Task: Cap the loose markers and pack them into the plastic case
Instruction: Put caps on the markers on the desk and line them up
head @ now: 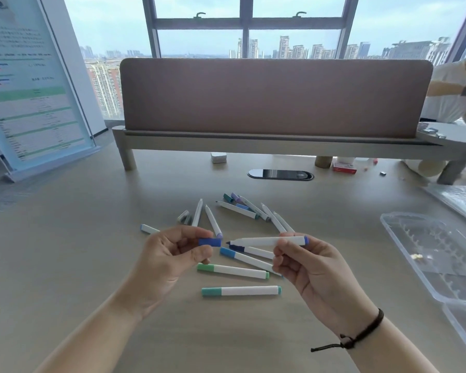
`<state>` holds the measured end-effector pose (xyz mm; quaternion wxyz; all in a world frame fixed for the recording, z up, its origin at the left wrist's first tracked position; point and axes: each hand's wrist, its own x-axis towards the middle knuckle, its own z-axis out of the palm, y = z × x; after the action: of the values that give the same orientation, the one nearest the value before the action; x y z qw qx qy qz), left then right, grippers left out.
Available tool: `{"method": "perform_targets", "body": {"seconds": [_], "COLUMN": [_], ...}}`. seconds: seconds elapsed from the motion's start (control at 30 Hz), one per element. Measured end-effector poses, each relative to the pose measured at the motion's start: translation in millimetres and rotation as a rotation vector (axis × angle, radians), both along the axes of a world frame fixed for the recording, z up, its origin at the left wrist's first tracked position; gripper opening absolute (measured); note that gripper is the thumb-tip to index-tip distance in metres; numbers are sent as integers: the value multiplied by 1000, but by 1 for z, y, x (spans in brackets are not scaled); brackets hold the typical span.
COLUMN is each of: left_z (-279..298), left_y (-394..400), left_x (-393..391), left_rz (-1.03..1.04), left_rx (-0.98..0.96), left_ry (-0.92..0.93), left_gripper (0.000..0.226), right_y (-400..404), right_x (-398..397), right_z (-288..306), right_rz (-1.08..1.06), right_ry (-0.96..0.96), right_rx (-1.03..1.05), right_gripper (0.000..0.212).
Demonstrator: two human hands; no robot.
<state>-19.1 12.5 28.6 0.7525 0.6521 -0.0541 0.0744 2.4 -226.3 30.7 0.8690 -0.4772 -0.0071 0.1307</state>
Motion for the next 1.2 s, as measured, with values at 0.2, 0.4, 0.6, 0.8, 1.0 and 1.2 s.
{"method": "perform_targets", "body": {"seconds": [0.2, 0.4, 0.6, 0.8, 1.0, 1.2], "left_z": [3, 5, 7, 7, 5, -2], "left_y": [-13, -17, -19, -22, -21, -14], "left_x": [-5, -7, -9, -11, -10, -3], "left_rz": [42, 80, 80, 78, 57, 55], "left_rx": [62, 111, 107, 90, 132, 270], "left_ry": [39, 48, 39, 10, -4, -26], "left_gripper": [22, 34, 28, 28, 28, 38], "right_y": [5, 9, 9, 9, 8, 7], "right_x": [-4, -8, -9, -10, -9, -5], "right_z": [-1, 0, 2, 2, 1, -3], "right_rz": [6, 36, 31, 8, 7, -11], "right_ry": [-3, 3, -18, -58, -65, -73], "right_rx": [-54, -140, -186, -201, -215, -362], "right_gripper": [19, 6, 9, 12, 7, 2]}}
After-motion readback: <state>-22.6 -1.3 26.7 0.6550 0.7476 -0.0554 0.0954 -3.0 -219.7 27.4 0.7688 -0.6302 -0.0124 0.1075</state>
